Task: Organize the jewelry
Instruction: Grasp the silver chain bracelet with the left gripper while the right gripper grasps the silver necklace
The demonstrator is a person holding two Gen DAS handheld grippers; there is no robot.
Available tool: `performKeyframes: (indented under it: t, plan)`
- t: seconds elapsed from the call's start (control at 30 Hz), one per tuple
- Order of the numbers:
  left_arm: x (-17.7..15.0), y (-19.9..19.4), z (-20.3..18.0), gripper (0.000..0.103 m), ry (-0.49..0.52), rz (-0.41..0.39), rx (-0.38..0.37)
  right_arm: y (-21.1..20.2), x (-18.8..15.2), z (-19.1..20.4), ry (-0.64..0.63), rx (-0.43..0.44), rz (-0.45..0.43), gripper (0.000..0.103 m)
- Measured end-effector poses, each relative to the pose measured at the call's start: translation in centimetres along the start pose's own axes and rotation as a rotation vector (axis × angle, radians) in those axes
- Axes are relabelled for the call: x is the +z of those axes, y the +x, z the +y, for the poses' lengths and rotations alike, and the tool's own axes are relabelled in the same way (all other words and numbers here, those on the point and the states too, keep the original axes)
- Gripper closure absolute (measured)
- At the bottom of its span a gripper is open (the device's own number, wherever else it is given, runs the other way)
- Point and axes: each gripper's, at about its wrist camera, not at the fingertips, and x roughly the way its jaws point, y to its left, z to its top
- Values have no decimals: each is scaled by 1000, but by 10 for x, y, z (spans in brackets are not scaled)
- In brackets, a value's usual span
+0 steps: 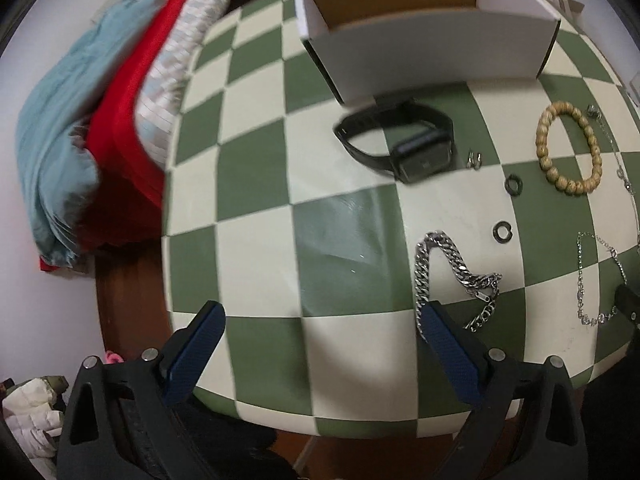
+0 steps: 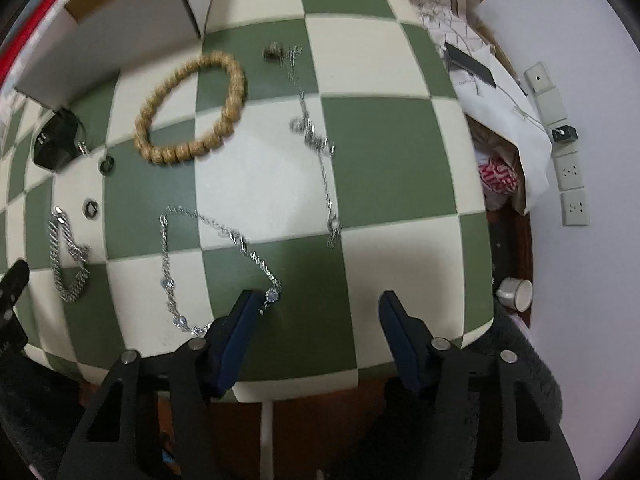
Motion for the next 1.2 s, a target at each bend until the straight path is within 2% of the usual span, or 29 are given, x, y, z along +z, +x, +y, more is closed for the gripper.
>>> performKeyframes:
  t: [0.07,0.1,0.13,0.23,0.3,0.37,0.43,0.5,0.53,0.57,0.63,0.77,1.03,1.2]
  plan:
    - [1,6,-3,4,-5,17,-30,1,-3,3,5,53,-9,63]
    - [1,8,-4,5,-7,29,-43,0,-5,3,6,75,-15,77]
    - [1,10,-4,5,-10,33,-56,-2,-6,6,-7,61,-26,97]
    - [2,15,-3,10,-16,45,-84,-3,-9,7,-8,61,-36,99]
    - [2,21,-1,20,-29,63,-128,-4,-6,5,9,82,-32,99]
    - [0,22,5,28,-59,47,-180,-5,-6,5,10,92,-34,99]
    - [0,23,11,44,-80,41,-243,-7,-6,8,4,89,-34,99]
    - [-1,22,15,87,-97,28,-314,-8,-8,9,3,84,-35,99]
    - [-1,21,13,94,-88,20,-320,-7,-7,9,1,80,-38,99]
    - [0,20,12,97,-75,17,-304,-7,-6,9,-3,74,-41,99]
    - [-1,17,8,97,-41,2,-260,-6,-6,8,-4,70,-45,99]
    - [-7,4,18,97,-57,-57,-226,-11,-7,-3,34,94,-65,101]
    - [-6,-48,35,98,-88,-188,-228,-56,-2,-25,71,127,-190,101]
    - [4,-67,35,98,-82,-229,-228,-84,4,-26,73,135,-253,101]
